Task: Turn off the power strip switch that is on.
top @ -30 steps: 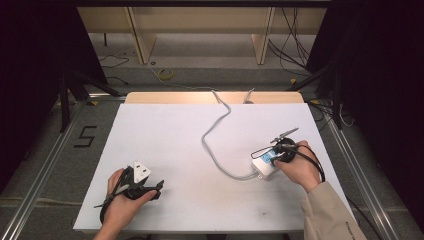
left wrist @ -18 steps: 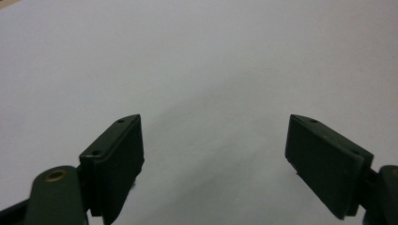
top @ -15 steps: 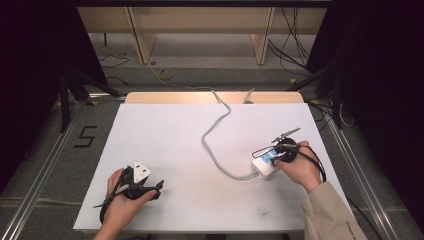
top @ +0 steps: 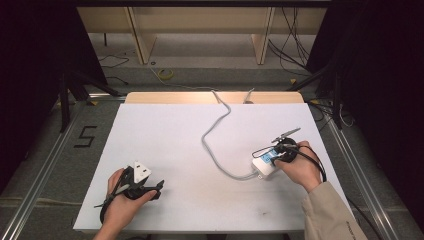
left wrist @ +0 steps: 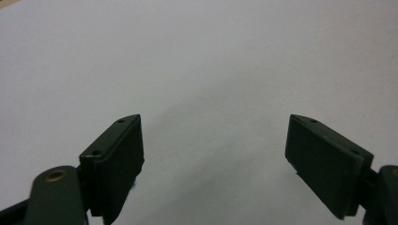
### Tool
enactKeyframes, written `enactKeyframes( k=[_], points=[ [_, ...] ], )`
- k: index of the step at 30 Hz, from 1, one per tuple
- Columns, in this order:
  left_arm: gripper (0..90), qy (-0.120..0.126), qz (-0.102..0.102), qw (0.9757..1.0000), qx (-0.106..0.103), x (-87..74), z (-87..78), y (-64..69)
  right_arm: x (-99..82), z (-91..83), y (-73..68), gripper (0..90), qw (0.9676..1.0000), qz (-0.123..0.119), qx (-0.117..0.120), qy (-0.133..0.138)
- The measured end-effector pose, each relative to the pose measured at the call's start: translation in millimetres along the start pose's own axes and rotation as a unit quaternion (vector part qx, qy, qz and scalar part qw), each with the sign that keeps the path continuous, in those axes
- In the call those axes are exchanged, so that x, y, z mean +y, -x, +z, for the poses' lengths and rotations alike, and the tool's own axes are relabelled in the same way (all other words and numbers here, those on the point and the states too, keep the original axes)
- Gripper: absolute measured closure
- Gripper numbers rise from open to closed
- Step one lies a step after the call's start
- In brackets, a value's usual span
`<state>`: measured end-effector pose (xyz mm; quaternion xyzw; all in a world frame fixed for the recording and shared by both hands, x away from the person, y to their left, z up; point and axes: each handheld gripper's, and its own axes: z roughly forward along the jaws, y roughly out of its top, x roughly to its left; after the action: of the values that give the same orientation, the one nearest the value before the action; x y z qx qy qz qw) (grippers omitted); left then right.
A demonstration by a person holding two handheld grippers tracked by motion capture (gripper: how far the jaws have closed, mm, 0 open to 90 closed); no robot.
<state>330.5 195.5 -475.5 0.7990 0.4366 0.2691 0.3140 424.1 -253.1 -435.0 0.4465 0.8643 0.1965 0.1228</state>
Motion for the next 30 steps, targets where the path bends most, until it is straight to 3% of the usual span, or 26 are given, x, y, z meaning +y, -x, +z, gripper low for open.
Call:
enactKeyframes(
  k=[8, 10, 30],
  points=[
    [19.3, 0.001, -0.002, 1.0000, 0.000, -0.2, 0.2, 0.2, -0.8, -5.4, 1.5, 90.0, 0.9997, 0.001, -0.002, 0.023],
    [19.3, 0.000, -0.002, 1.0000, 0.000, -0.2, 0.0, -0.1, -1.1, -7.3, 1.5, 90.0, 0.9996, 0.003, 0.007, 0.028],
    [19.4, -0.001, -0.002, 1.0000, -0.001, -0.9, -0.7, -0.5, -8.8, -10.0, -5.1, 89.2, 0.9983, -0.009, 0.024, 0.052]
  ],
)
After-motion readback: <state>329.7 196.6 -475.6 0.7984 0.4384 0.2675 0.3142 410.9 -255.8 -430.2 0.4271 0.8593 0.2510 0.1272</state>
